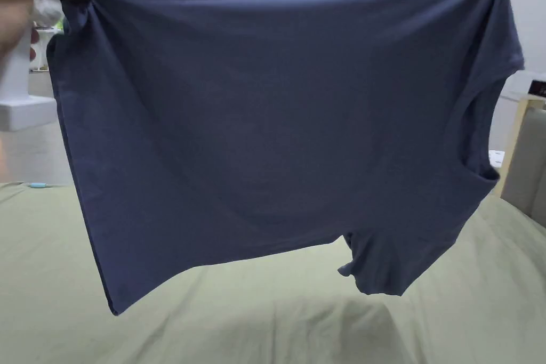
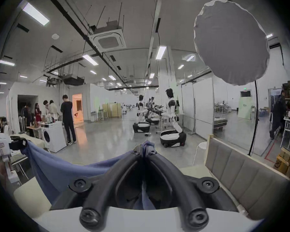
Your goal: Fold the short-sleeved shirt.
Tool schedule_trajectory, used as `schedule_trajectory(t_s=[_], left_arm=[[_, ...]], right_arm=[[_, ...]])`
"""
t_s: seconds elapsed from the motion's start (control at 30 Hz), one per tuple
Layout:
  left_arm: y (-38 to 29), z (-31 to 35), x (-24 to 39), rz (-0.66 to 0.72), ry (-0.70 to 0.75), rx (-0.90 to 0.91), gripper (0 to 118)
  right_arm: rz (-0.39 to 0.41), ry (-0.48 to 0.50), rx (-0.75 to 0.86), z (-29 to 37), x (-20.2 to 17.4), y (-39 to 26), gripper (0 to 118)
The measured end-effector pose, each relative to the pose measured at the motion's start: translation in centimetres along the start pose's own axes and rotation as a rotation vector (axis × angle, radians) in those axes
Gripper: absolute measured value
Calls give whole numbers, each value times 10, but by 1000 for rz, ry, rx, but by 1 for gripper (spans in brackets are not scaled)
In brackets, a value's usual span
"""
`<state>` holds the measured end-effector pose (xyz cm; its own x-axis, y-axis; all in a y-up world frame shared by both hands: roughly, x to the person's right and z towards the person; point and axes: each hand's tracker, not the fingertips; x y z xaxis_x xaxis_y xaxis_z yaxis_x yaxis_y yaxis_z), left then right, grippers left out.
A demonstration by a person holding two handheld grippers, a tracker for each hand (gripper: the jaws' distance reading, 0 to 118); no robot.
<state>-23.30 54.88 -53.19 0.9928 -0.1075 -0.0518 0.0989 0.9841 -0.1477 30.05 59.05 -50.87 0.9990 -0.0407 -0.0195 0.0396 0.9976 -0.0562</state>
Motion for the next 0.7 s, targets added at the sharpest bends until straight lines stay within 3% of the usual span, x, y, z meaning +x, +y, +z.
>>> schedule_trajectory(t_s=[0.13, 0.33, 0.4, 0.47, 0.57, 0.7], left_arm=[[-66, -45, 11, -28, 35, -116, 2], [-180, -92, 31, 43, 16, -246, 2], [-194, -82, 41, -5, 2, -272, 2], [-200, -68, 41, -34, -5, -253, 2], [-204, -22, 37, 29, -76, -243, 2], [-226, 70, 37, -29, -167, -212, 2]], right_arm=[[-22, -19, -75, -43, -2, -71, 5], [-50, -97, -194, -86, 0, -183, 5], [-56, -65, -197, -81, 7, -197, 6], [-53, -56, -211, -68, 13, -202, 6], [-62, -1, -187, -17, 25, -205, 5], [-50, 31, -187, 81, 39, -222, 6]])
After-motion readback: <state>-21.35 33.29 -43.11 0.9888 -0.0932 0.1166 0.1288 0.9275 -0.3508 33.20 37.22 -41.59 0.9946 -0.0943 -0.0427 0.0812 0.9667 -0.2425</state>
